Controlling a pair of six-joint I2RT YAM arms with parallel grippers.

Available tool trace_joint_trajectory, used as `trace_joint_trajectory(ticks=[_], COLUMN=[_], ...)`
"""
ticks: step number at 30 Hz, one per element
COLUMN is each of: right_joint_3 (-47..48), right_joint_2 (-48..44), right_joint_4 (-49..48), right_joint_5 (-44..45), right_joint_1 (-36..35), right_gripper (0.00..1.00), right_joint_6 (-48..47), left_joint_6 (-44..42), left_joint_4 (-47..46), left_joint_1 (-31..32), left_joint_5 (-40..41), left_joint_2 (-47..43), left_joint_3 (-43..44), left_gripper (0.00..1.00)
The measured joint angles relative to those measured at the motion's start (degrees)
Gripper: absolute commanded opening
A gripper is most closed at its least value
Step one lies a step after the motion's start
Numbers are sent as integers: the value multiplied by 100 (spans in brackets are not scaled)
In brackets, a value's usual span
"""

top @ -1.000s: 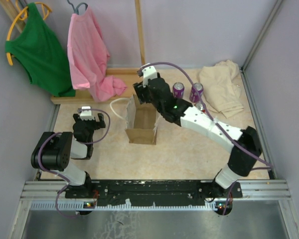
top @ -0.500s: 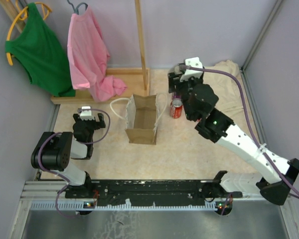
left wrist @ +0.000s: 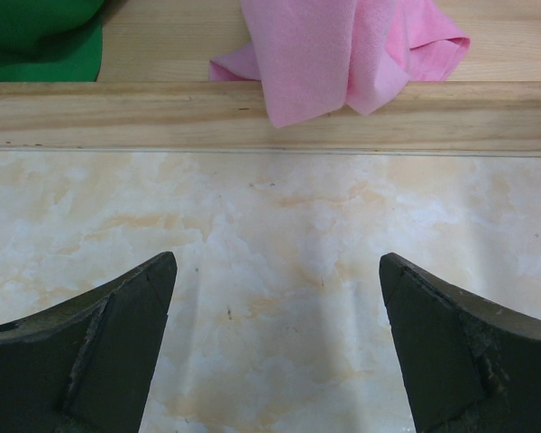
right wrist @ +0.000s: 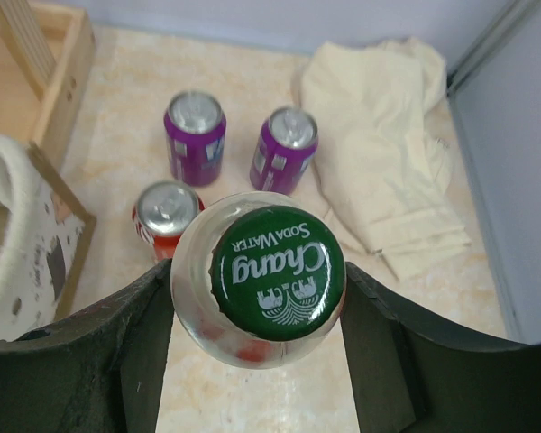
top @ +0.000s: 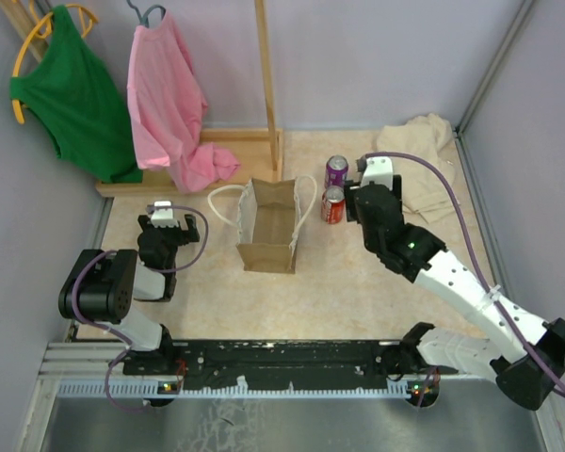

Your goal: Take the beverage out of the canvas bag

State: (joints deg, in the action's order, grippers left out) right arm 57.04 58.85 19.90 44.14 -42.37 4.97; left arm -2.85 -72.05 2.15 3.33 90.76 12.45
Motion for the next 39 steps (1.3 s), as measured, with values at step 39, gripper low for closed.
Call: trace_joint_trajectory(ticks=[39], right_joint_3=[-1440], right_joint_2=[1268], right_joint_4=[-938], right_joint_5=[-2472], right_joint_1=[1040], right_gripper=[6], right_joint_6=[1027], left_joint_6=[0], left_joint_4=[0], left_joint_1=[0], left_joint_5=[0], left_joint_2=[0], left_joint_3=[0], left_gripper=[100])
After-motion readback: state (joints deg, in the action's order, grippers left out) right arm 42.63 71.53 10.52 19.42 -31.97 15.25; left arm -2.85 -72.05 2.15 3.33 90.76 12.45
